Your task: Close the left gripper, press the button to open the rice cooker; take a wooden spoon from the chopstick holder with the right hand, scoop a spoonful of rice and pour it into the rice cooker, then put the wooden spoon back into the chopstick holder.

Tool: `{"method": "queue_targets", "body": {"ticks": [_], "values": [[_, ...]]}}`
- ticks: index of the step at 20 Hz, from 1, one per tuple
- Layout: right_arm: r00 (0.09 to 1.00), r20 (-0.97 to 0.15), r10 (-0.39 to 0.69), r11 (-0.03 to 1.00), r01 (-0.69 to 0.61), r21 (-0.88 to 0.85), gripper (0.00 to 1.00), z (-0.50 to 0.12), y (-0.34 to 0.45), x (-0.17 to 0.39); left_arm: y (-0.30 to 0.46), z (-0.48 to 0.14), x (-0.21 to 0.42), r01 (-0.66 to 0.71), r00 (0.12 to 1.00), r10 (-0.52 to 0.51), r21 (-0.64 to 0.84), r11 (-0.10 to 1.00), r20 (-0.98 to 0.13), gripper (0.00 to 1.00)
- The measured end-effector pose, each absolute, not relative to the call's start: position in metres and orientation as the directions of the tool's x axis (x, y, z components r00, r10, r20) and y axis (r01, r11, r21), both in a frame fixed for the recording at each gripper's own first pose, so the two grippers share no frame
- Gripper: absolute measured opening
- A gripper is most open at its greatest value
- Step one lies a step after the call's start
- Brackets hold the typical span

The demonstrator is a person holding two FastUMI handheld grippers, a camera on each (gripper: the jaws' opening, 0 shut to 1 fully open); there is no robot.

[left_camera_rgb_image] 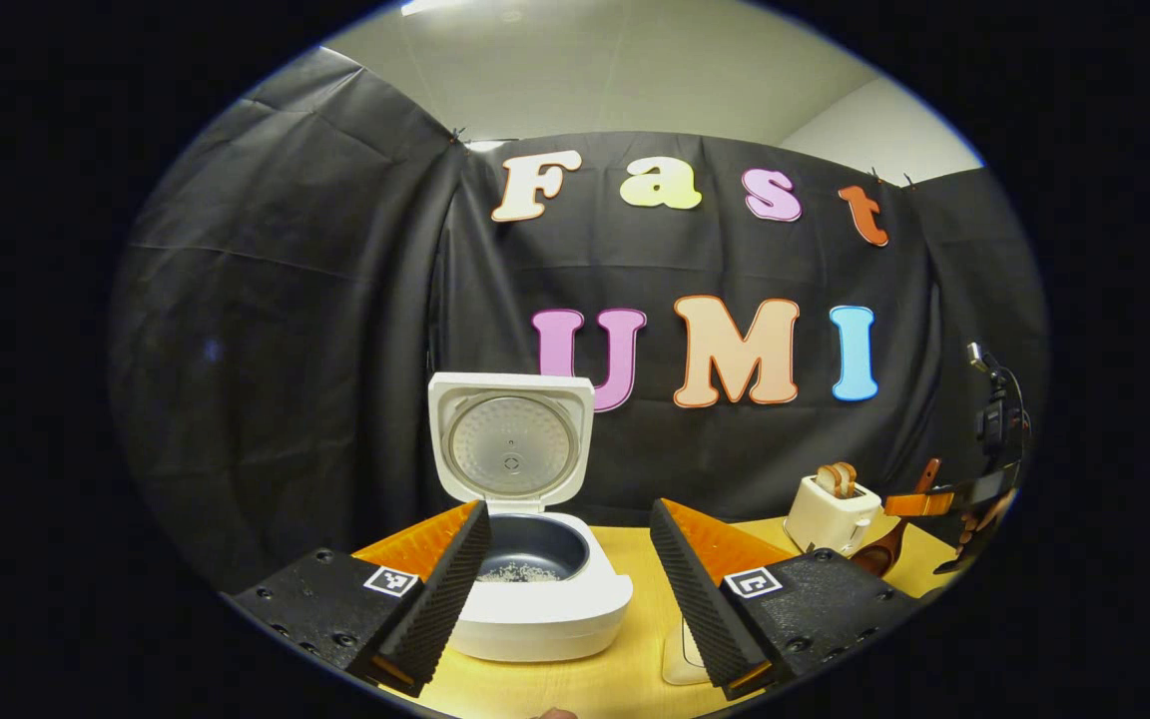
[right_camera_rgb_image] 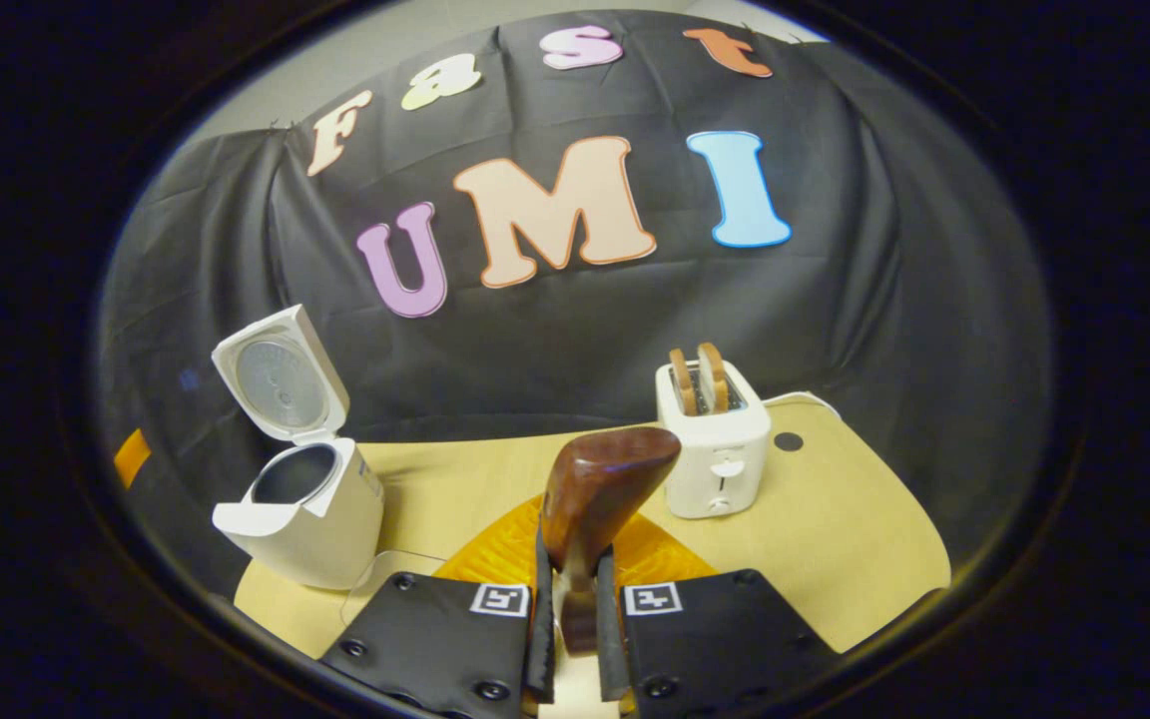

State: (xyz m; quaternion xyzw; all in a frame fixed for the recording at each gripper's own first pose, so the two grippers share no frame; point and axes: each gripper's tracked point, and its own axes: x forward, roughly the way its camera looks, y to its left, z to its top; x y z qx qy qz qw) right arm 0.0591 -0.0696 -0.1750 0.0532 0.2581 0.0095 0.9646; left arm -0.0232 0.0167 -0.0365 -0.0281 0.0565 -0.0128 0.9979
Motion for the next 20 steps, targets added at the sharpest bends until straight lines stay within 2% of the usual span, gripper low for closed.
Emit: {"method": "queue_targets", "body": {"ticks": [1,2,9,14,15,20], "values": [[0.866,-0.497,0.058,0.994,-0.002,0.113,0.19,-0.175,-0.062,0.059,0.021,-0.036,-0.026,0.016,0.993,-0.022,-0.056,0.998,-0.112,0.97],[0.863,-0.499,0.073,0.993,-0.016,0.118,0.20,-0.178,-0.052,0.059,0.025,-0.036,-0.027,0.010,0.994,-0.016,-0.055,0.998,-0.113,0.95],[0.831,-0.539,0.138,0.990,-0.100,0.099,0.19,-0.214,0.001,0.056,0.053,-0.039,-0.040,-0.033,0.992,0.029,-0.031,0.999,-0.120,0.95],[0.808,-0.580,0.106,0.994,-0.098,0.044,0.21,-0.251,0.011,0.054,0.072,-0.040,-0.052,-0.062,0.990,0.061,-0.007,0.998,-0.128,0.95],[0.808,-0.583,0.093,0.995,-0.094,0.028,0.21,-0.257,0.012,0.055,0.075,-0.040,-0.053,-0.067,0.990,0.066,-0.006,0.998,-0.127,0.97],[0.824,-0.565,0.034,0.988,-0.113,-0.106,0.19,-0.285,0.019,0.058,0.089,-0.043,-0.061,-0.089,0.987,0.088,-0.004,0.996,-0.137,0.95]]}}
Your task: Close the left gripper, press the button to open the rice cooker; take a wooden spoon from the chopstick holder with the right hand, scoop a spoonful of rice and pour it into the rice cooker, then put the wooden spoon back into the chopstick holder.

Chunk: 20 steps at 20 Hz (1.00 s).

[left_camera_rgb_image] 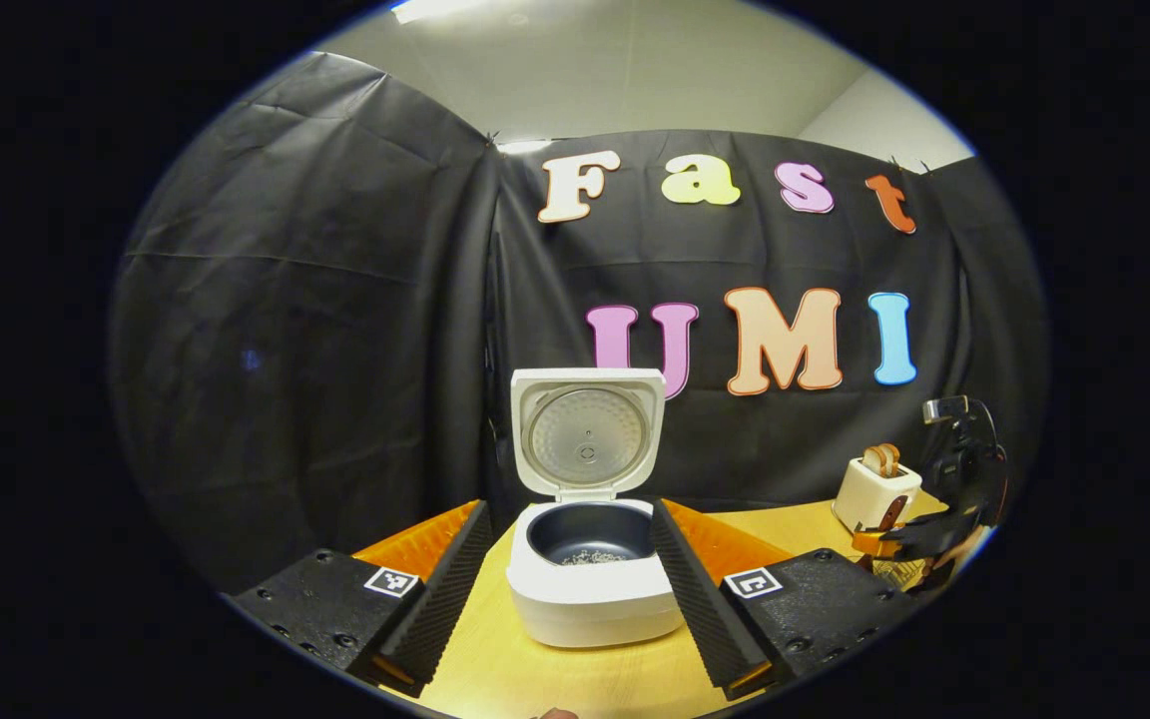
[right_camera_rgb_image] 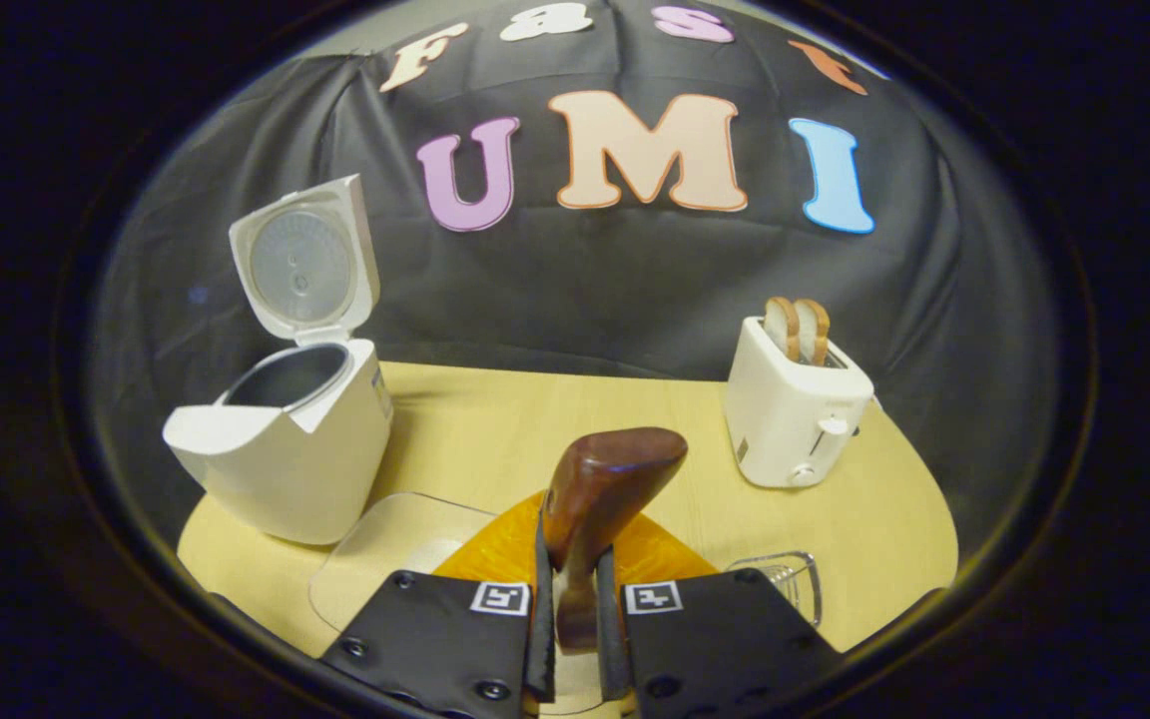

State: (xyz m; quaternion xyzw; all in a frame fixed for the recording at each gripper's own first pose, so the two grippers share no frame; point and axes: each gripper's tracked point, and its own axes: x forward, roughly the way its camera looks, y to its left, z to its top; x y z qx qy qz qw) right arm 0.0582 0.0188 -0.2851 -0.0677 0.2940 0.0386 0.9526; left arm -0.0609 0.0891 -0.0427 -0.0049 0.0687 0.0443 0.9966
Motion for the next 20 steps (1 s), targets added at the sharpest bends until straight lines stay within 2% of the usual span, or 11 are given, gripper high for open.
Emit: {"method": "queue_targets", "body": {"ticks": [4,10,15,20], "values": [[0.846,-0.532,0.028,0.967,-0.157,-0.199,0.21,-0.293,0.041,0.058,0.097,-0.041,-0.064,-0.104,0.986,0.103,0.000,0.995,-0.132,0.95],[0.818,-0.567,0.093,0.972,-0.198,-0.126,0.21,-0.308,0.077,0.043,0.105,-0.040,-0.071,-0.115,0.986,0.114,-0.006,0.993,-0.125,0.95],[0.779,-0.605,0.164,0.982,-0.188,0.024,0.22,-0.316,0.098,0.029,0.107,-0.041,-0.071,-0.116,0.986,0.114,-0.013,0.993,-0.125,0.95],[0.741,-0.641,0.199,0.972,-0.069,0.223,0.21,-0.322,0.091,0.030,0.102,-0.040,-0.069,-0.102,0.988,0.100,-0.017,0.995,-0.120,0.92]]}}
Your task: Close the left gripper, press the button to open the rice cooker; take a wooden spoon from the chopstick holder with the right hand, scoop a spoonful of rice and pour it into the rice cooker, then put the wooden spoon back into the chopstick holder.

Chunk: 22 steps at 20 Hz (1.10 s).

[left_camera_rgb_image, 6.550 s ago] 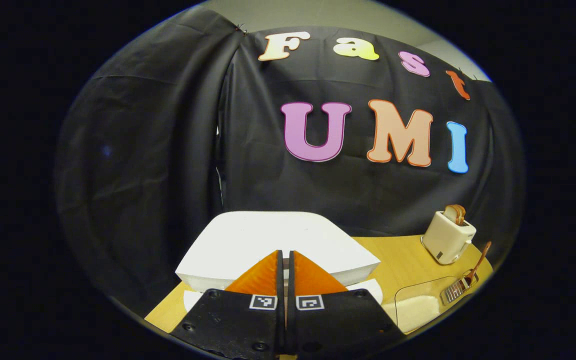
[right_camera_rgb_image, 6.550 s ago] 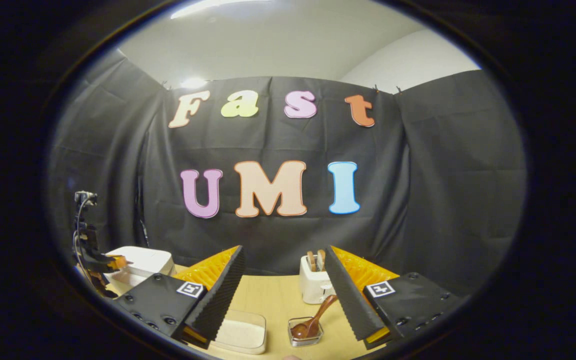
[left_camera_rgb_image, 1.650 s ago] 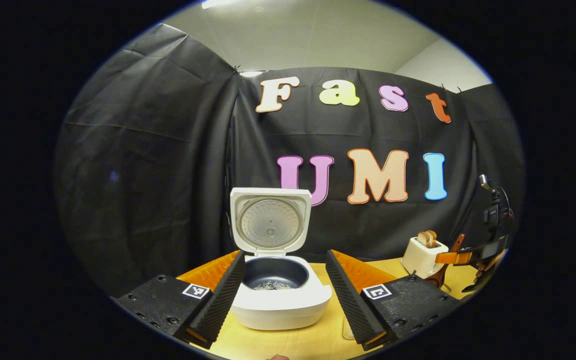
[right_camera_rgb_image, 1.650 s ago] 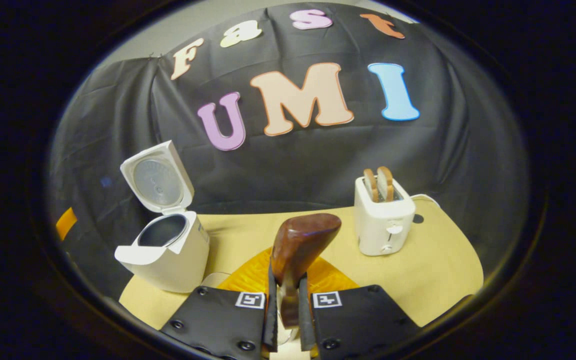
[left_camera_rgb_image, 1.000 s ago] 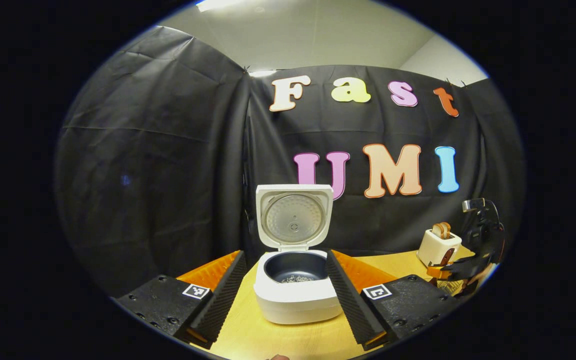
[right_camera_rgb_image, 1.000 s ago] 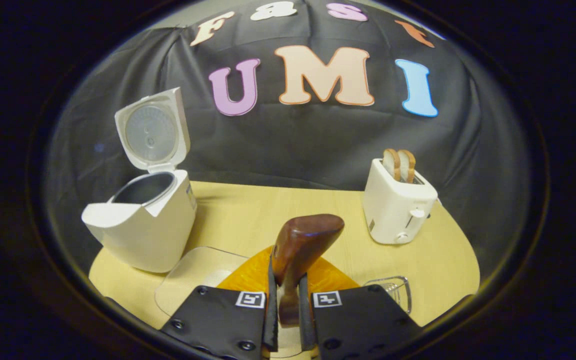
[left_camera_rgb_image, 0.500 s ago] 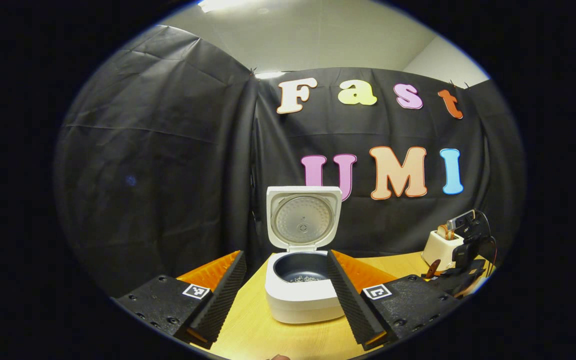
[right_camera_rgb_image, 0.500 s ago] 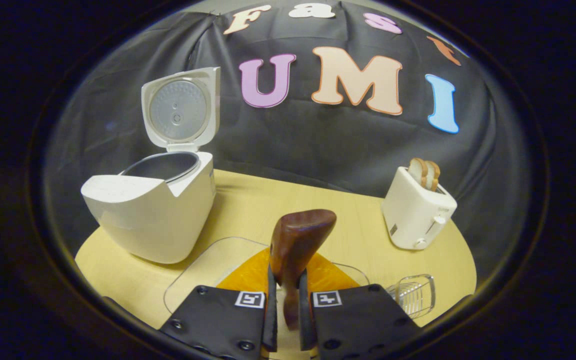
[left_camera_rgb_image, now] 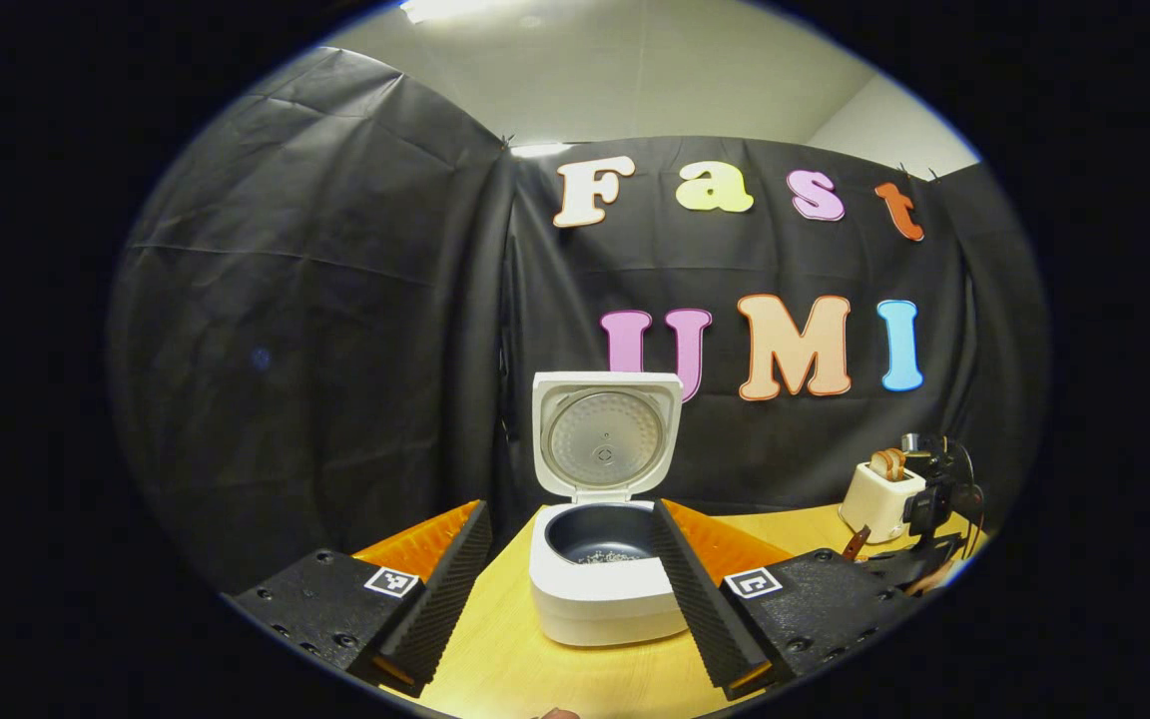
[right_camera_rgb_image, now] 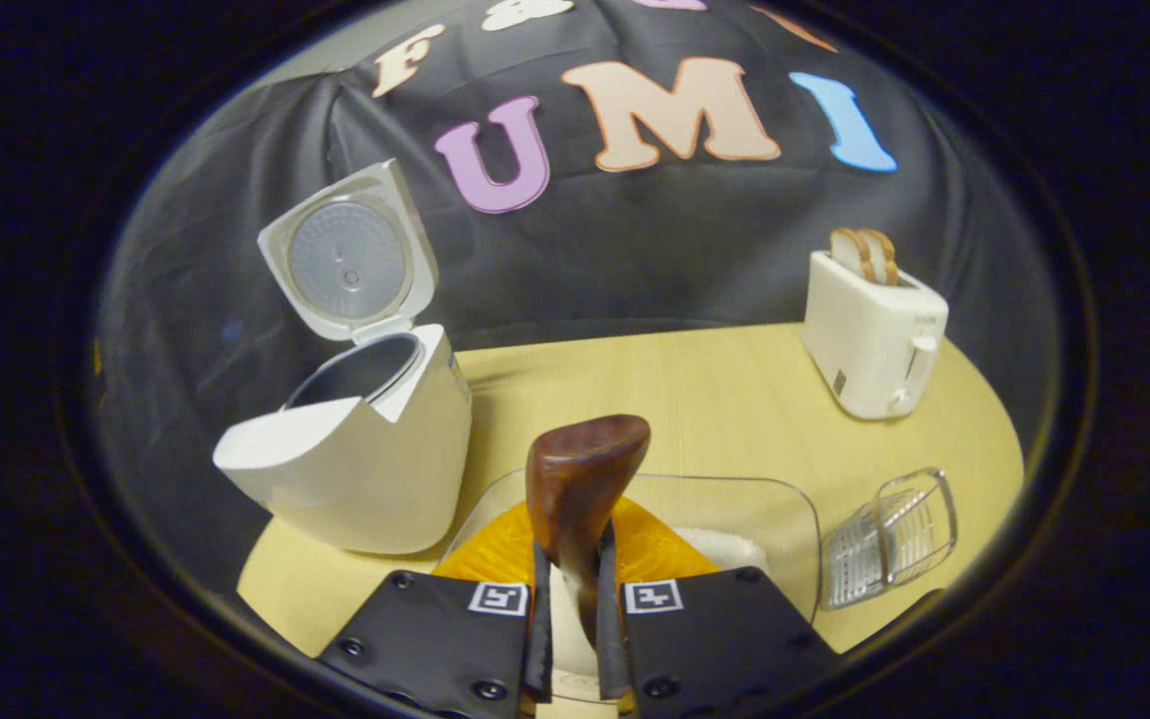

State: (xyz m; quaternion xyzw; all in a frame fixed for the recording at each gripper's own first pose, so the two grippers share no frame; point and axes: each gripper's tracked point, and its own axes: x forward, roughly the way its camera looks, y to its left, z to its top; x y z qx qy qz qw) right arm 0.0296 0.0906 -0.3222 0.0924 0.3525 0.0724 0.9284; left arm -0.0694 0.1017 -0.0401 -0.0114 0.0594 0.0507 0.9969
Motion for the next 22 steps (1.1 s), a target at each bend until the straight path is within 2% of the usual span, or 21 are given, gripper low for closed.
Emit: {"method": "queue_targets", "body": {"ticks": [4,8,14,16,18,22], "values": [[0.709,-0.671,0.215,0.916,0.093,0.391,0.20,-0.330,0.068,0.031,0.099,-0.039,-0.068,-0.095,0.989,0.093,-0.013,0.995,-0.119,0.95],[0.688,-0.682,0.247,0.801,0.252,0.544,0.20,-0.337,0.046,0.030,0.095,-0.039,-0.065,-0.091,0.989,0.090,-0.004,0.996,-0.118,0.95],[0.721,-0.639,0.268,0.703,0.308,0.641,0.19,-0.318,0.024,0.036,0.082,-0.036,-0.057,-0.068,0.991,0.068,0.009,0.998,-0.118,0.95],[0.727,-0.621,0.292,0.641,0.333,0.692,0.21,-0.309,0.022,0.038,0.075,-0.034,-0.055,-0.054,0.992,0.056,0.015,0.998,-0.113,0.92],[0.733,-0.605,0.312,0.587,0.352,0.729,0.20,-0.300,0.020,0.042,0.071,-0.032,-0.054,-0.043,0.993,0.046,0.031,0.999,-0.107,0.95],[0.743,-0.565,0.360,0.474,0.376,0.796,0.21,-0.281,0.025,0.052,0.066,-0.028,-0.051,-0.033,0.994,0.036,0.034,0.999,-0.100,0.94]]}}
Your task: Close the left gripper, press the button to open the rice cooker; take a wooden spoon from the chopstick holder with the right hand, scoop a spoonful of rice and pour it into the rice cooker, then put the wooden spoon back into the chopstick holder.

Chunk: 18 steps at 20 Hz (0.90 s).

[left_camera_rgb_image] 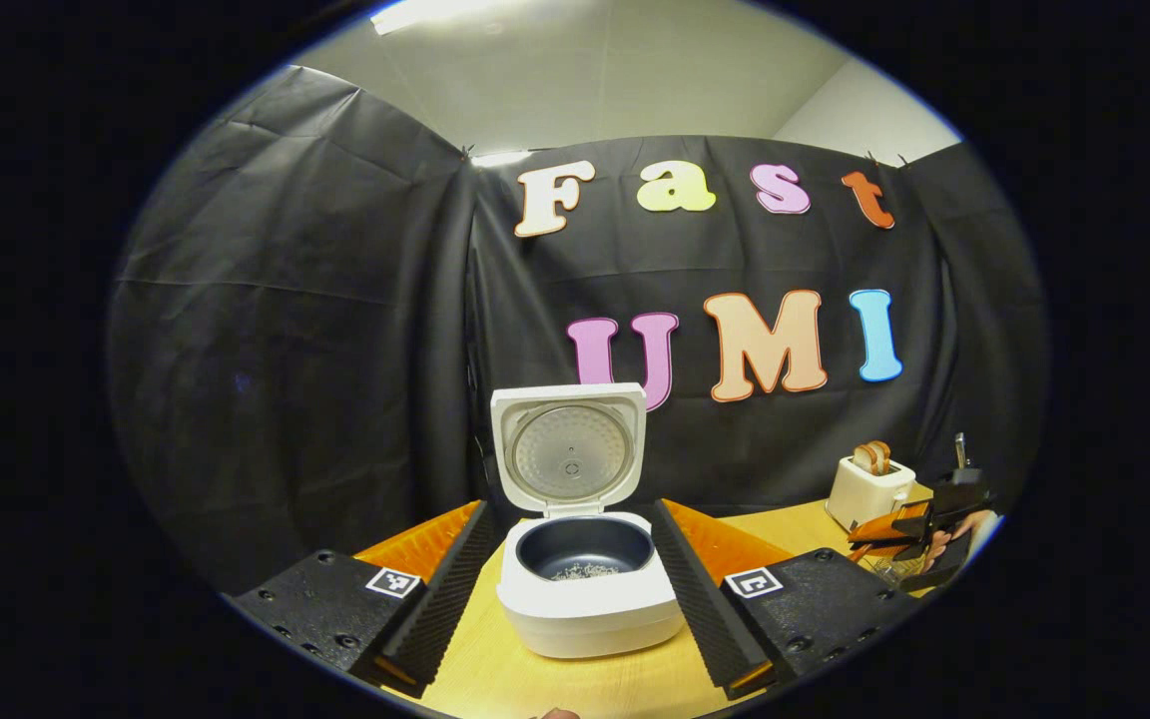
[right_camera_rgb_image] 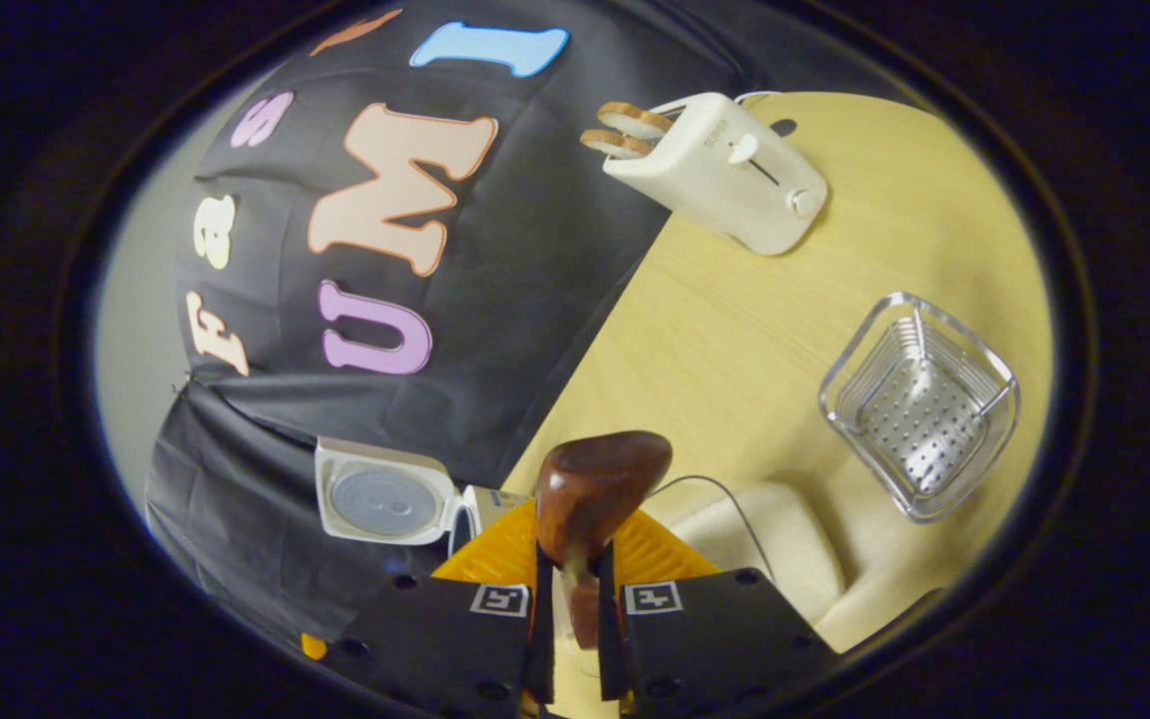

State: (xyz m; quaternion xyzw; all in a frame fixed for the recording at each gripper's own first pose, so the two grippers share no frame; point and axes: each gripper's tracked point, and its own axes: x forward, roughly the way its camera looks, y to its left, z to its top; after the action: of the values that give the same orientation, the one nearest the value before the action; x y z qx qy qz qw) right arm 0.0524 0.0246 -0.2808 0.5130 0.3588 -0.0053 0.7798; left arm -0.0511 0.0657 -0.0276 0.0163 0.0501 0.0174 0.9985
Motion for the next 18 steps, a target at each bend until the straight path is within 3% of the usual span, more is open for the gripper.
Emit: {"method": "queue_targets", "body": {"ticks": [9,18], "values": [[0.758,-0.434,0.487,0.213,0.380,0.900,0.19,-0.232,0.069,0.078,0.081,-0.029,-0.052,-0.066,0.993,0.068,0.021,0.998,-0.097,0.94],[0.743,-0.369,0.558,0.203,0.309,0.929,0.22,-0.199,0.148,0.107,0.127,-0.036,-0.071,-0.133,0.985,0.133,0.007,0.991,-0.108,0.93]]}}
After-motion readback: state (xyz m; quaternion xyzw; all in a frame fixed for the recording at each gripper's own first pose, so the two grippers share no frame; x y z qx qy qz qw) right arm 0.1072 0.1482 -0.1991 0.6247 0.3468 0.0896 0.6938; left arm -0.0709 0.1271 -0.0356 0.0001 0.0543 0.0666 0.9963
